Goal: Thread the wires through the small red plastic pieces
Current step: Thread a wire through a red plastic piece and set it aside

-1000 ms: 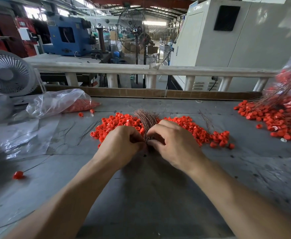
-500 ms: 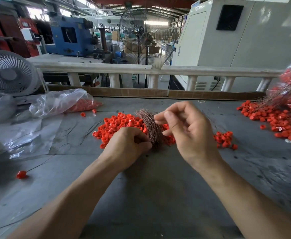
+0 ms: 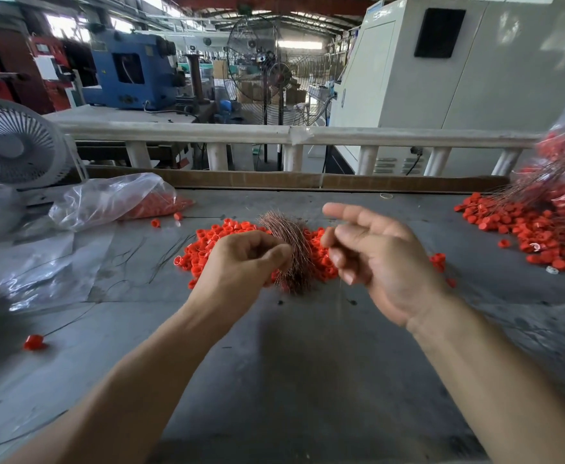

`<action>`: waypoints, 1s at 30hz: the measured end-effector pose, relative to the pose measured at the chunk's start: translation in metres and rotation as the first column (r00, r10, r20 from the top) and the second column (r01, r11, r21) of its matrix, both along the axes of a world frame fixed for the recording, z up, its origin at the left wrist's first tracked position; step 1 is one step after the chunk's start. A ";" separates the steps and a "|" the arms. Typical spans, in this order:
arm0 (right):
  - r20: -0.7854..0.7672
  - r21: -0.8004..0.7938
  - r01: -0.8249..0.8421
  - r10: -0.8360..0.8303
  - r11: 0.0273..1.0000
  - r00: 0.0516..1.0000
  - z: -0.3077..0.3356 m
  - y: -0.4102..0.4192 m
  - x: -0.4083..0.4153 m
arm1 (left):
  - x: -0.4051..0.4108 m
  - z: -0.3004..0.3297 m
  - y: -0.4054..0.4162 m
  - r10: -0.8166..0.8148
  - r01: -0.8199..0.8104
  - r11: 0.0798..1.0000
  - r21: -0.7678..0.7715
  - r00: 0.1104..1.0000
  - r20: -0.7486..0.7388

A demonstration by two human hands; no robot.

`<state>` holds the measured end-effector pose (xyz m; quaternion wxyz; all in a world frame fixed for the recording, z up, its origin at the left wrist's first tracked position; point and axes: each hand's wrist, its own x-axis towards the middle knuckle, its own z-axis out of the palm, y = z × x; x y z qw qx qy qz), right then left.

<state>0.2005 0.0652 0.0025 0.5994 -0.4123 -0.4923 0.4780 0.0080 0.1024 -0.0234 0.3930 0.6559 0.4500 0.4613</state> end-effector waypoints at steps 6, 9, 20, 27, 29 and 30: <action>0.337 -0.015 -0.026 0.030 1.000 0.941 -0.013 0.000 -0.011 | -0.001 0.006 -0.004 -0.159 0.168 0.984 -0.058 0.977 0.141; 0.398 -0.003 -0.046 0.044 0.999 0.917 -0.017 0.001 -0.014 | -0.002 0.006 -0.005 -0.217 0.221 0.975 -0.023 0.968 0.126; 0.476 -0.051 -0.008 0.032 0.999 0.879 -0.020 0.000 -0.015 | -0.006 0.004 0.002 -0.049 0.071 0.988 0.140 0.987 -0.156; 0.569 0.016 0.146 -0.129 0.989 0.812 -0.021 0.004 -0.004 | -0.022 0.013 0.009 0.200 -0.157 0.968 0.198 0.954 -0.224; 0.500 0.024 0.186 -0.173 0.982 0.849 -0.021 0.005 0.000 | -0.030 0.014 0.013 0.302 -0.258 0.946 0.197 0.923 -0.240; 0.472 0.025 0.194 -0.183 0.981 0.862 -0.021 0.005 0.000 | -0.032 0.013 0.014 0.317 -0.276 0.944 0.182 0.911 -0.262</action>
